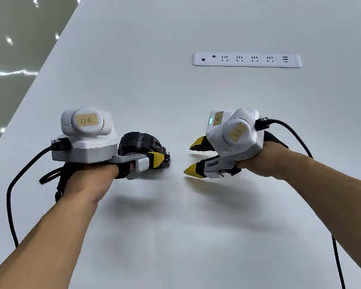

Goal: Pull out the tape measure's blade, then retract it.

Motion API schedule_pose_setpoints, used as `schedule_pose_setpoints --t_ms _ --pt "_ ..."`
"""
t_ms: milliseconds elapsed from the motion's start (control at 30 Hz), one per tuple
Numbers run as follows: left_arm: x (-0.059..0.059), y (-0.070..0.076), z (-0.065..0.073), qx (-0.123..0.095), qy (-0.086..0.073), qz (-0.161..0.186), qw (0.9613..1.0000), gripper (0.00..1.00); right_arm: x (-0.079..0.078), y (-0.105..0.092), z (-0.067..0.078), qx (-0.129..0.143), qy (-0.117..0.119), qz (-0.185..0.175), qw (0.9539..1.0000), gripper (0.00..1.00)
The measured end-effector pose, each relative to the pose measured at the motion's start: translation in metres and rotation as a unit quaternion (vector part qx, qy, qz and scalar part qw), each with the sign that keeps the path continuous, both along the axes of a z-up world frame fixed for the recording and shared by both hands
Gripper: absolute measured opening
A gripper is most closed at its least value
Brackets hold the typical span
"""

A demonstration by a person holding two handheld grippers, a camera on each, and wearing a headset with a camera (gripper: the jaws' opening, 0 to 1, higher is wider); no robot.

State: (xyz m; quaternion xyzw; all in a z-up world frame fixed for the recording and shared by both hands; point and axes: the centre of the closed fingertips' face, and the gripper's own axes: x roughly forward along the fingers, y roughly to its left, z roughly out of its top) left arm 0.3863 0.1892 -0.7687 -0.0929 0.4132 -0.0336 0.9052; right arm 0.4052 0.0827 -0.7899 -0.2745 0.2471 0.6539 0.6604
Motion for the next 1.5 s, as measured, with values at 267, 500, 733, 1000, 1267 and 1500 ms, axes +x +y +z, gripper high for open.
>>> schedule_pose_setpoints --t_ms 267,500,733,1000,1267,1500 --pt "-0.008 -0.001 -0.001 0.006 -0.003 -0.022 0.9997 0.73 -0.001 -0.020 0.002 0.000 0.007 -0.026 0.9996 0.35" --pt "-0.014 -0.002 -0.001 0.001 -0.013 -0.040 0.9991 0.73 -0.002 -0.036 0.002 0.000 0.011 -0.048 0.9988 0.38" --pt "-0.018 -0.001 -0.001 0.005 -0.023 -0.058 0.9980 0.74 0.000 -0.050 0.004 0.007 0.016 -0.075 0.9970 0.42" --pt "-0.022 -0.002 -0.001 0.009 -0.032 -0.079 0.9963 0.77 0.001 -0.062 0.011 0.017 0.014 -0.098 0.9950 0.48" --pt "-0.026 -0.002 -0.002 0.004 -0.037 -0.092 0.9950 0.79 -0.004 -0.077 0.014 0.019 0.016 -0.115 0.9931 0.52" --pt "-0.029 -0.003 0.001 0.003 -0.054 -0.113 0.9922 0.80 -0.008 -0.090 0.019 0.026 0.016 -0.132 0.9908 0.56"
